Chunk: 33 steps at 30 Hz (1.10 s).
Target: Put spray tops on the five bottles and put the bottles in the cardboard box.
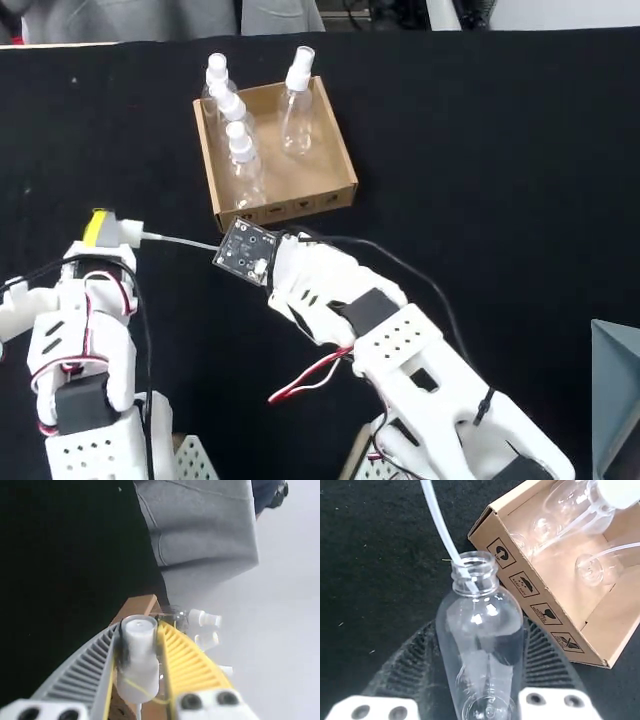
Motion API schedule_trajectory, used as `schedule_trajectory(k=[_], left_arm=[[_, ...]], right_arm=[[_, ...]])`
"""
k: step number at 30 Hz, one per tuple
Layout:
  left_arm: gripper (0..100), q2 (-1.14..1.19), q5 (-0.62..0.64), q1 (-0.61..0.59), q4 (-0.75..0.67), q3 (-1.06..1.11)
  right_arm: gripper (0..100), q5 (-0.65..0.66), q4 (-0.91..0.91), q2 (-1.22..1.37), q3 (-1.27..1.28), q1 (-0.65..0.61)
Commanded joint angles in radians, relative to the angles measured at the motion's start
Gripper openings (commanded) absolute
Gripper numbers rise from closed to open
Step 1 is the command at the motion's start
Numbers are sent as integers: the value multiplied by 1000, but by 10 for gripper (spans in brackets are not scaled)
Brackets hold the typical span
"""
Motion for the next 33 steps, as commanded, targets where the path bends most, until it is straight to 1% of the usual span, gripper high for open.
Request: schedule_trajectory(k=[1, 4, 11, 16, 19, 26, 30, 33], left_arm=[[29, -11, -21, 24, -23, -7], [29, -11, -21, 25, -23, -4], [29, -11, -23, 82, -20, -1], [29, -11, -23, 124, -15, -1], [29, -11, -23, 137, -15, -1], [29, -11, -25, 176, -15, 1], [29, -11, -69, 219, -15, 7], [29, -11, -72, 251, -23, 21]], right_arm=[[137, 0, -31, -54, -15, -25], [137, -2, -31, -54, -15, -25], [137, -2, -29, -56, -16, -26], [137, -26, -8, -170, 25, -75], [137, -37, -8, -242, 59, -81], [137, -34, -3, -271, 77, -84], [137, -32, -2, -271, 79, -84], [137, -35, -2, -271, 82, -84]])
